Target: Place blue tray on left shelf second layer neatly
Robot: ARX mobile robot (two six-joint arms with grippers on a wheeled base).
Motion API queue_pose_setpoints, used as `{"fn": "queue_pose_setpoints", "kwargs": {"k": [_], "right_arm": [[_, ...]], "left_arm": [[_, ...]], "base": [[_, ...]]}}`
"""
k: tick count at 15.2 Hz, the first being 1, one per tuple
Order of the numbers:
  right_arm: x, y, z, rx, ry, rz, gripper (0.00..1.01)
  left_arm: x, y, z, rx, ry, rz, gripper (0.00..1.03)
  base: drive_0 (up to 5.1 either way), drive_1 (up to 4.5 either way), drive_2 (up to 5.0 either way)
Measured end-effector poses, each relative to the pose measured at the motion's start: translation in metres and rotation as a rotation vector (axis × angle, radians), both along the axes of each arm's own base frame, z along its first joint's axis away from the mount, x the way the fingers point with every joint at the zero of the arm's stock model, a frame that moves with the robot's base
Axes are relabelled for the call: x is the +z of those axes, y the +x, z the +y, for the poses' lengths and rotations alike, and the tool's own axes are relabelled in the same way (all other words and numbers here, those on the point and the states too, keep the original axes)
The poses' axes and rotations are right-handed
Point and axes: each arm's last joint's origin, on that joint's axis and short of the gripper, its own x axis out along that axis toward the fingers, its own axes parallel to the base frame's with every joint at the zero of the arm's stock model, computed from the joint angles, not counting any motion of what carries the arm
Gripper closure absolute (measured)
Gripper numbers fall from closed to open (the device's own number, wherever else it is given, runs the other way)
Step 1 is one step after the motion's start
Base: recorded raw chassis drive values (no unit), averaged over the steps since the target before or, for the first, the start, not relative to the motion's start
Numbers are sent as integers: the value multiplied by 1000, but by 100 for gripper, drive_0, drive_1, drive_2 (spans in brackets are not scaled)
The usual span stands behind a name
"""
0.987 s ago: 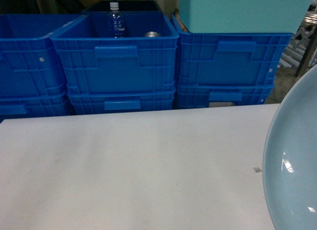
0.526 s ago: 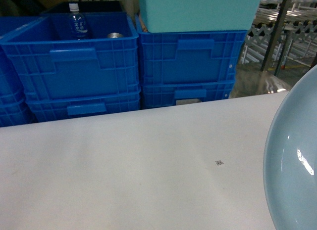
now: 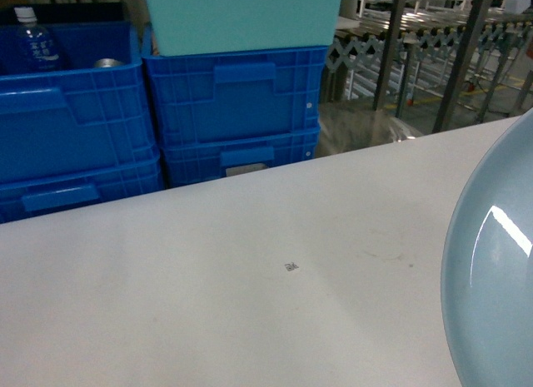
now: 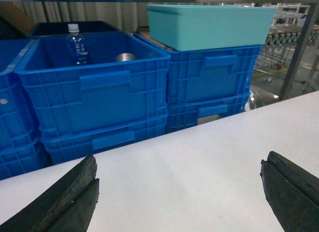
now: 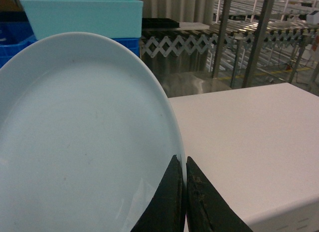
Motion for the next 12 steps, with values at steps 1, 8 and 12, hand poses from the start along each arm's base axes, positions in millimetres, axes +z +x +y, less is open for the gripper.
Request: {"fn": "queue_pose_setpoints", "kwargs": {"k": [1,8,12], "right_arm": [[0,0,0,0,-1,0,99],[0,0,0,0,-2,0,99],[0,0,0,-2,-2,0,99]], "left_arm": [[0,0,0,0,0,0,5],[0,0,0,0,0,0,5],[0,0,0,-1,0,0,5]], "base": [[-153,-153,-153],[-166,-166,-166],[-156,-156,-156]]}}
